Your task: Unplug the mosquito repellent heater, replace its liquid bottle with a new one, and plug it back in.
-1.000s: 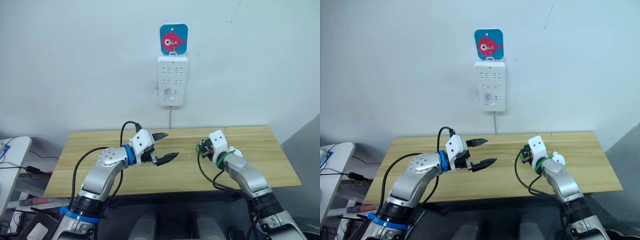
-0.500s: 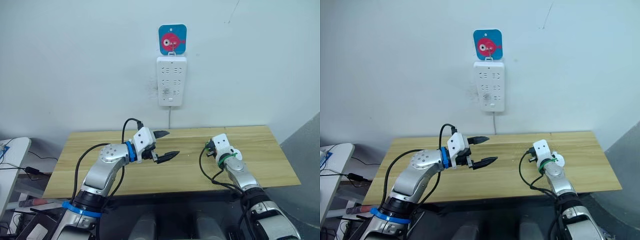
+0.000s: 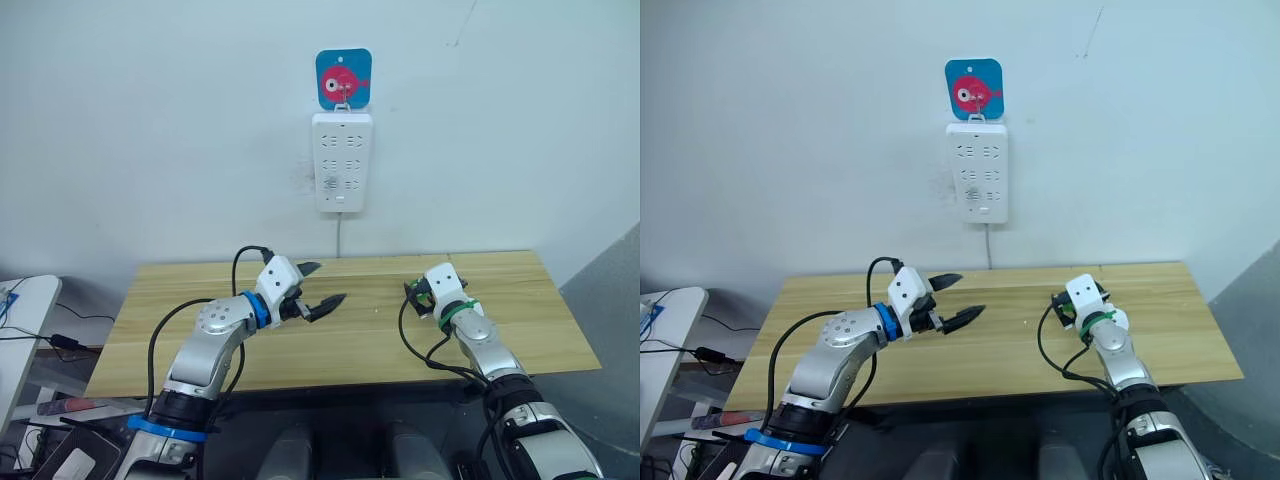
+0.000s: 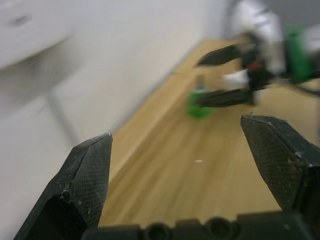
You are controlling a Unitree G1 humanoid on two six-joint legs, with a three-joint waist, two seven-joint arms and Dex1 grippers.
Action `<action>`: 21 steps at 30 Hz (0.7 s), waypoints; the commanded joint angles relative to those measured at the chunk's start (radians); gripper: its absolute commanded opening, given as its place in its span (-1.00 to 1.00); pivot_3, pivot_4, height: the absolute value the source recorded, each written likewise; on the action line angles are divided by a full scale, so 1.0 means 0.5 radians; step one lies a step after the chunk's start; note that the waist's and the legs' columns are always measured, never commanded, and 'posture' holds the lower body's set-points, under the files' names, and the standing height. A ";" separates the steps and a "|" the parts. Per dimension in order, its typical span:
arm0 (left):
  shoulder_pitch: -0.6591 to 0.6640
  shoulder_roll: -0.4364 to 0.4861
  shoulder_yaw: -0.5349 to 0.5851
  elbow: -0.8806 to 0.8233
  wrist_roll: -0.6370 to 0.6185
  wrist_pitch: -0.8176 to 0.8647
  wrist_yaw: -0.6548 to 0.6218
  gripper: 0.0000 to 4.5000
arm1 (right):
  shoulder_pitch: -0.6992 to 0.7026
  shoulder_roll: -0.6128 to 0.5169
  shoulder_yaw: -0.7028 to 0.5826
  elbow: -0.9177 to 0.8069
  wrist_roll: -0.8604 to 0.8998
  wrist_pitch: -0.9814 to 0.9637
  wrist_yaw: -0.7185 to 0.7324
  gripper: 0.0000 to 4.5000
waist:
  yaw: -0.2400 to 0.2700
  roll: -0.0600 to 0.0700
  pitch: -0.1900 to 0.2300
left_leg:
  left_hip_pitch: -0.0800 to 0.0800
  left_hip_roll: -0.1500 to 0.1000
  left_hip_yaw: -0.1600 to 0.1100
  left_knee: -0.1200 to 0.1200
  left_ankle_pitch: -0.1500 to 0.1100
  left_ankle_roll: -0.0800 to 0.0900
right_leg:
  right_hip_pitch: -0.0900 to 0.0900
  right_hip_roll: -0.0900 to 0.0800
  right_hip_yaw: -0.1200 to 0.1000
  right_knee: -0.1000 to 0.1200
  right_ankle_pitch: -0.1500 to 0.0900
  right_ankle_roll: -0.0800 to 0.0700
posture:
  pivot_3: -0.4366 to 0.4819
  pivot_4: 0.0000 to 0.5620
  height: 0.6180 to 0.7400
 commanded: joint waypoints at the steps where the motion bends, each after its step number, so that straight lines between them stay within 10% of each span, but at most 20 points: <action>1: 0.124 -0.047 0.197 0.099 0.049 -0.136 0.274 1.00 | 0.002 -0.001 0.034 -0.369 0.013 0.097 0.115 0.97 | 0.000 0.000 0.000 | 0.000 0.001 -0.001 0.000 0.000 0.000 | 0.000 0.000 -0.001 0.000 0.000 0.000 | 0.02 -0.51 1.00; 9: 0.295 -0.219 0.406 0.406 0.143 -0.453 0.712 1.00 | 0.036 0.022 0.284 -1.082 0.194 0.686 0.659 0.97 | 0.033 -0.002 0.006 | -0.001 -0.001 -0.005 0.002 0.000 0.000 | 0.002 -0.003 -0.005 -0.003 0.000 0.000 | 0.03 -0.38 1.00; 21: -0.148 -0.322 0.426 1.403 0.223 -0.981 0.853 1.00 | -0.119 -0.047 0.562 -1.591 0.250 1.246 1.066 0.97 | 0.044 -0.018 0.077 | -0.004 -0.002 -0.009 0.003 0.000 0.000 | 0.000 -0.005 -0.011 -0.009 0.000 0.000 | -0.07 -0.10 1.00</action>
